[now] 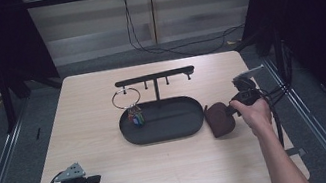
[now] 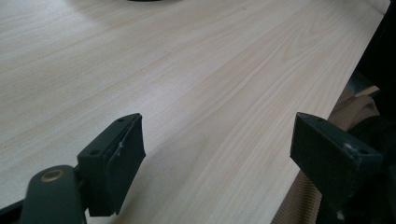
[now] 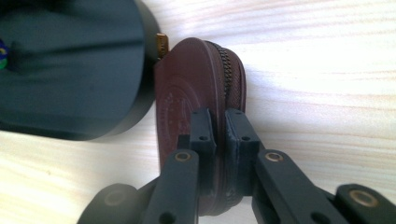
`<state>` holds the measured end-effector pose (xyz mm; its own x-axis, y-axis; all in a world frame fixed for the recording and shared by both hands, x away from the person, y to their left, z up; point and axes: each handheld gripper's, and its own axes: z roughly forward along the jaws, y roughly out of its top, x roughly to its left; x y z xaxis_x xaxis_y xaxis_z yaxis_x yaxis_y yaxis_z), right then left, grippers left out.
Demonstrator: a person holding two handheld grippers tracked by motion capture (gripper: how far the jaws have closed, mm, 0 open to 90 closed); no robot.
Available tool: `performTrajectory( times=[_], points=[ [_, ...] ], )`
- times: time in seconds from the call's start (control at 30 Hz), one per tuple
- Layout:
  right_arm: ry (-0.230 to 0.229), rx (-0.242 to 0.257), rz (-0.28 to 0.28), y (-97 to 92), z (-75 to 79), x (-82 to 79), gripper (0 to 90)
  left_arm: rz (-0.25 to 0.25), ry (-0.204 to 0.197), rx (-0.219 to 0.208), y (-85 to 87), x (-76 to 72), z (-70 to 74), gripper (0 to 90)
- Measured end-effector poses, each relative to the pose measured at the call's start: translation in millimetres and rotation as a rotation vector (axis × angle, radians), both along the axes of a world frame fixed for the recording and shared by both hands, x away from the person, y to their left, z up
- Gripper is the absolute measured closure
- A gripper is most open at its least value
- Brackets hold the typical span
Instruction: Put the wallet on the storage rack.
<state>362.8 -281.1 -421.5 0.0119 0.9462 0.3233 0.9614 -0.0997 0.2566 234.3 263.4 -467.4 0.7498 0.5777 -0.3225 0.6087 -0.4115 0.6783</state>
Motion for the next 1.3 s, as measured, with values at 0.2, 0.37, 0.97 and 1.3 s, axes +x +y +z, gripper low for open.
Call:
performTrajectory(
  times=[0.2, 0.37, 0.97, 1.3],
  points=[
    [-0.021, -0.017, 0.006, 5.3, 13.4, -0.6, 85.0, 0.006, 0.006, 0.003, -0.1, 0.8, -1.3, 17.6],
    [-0.019, -0.051, 0.029, 6.7, 23.3, -1.7, 85.0, 0.000, 0.007, 0.009, -0.1, 1.4, -1.7, 17.6],
    [0.017, -0.251, 0.052, 19.1, 52.2, -0.3, 85.0, 0.003, 0.006, 0.007, 1.0, 1.6, -0.9, 17.6],
    [0.008, -0.323, 0.058, 24.4, 71.3, 1.5, 84.9, -0.001, 0.003, -0.002, 1.6, 1.9, -0.4, 17.5]
  ],
)
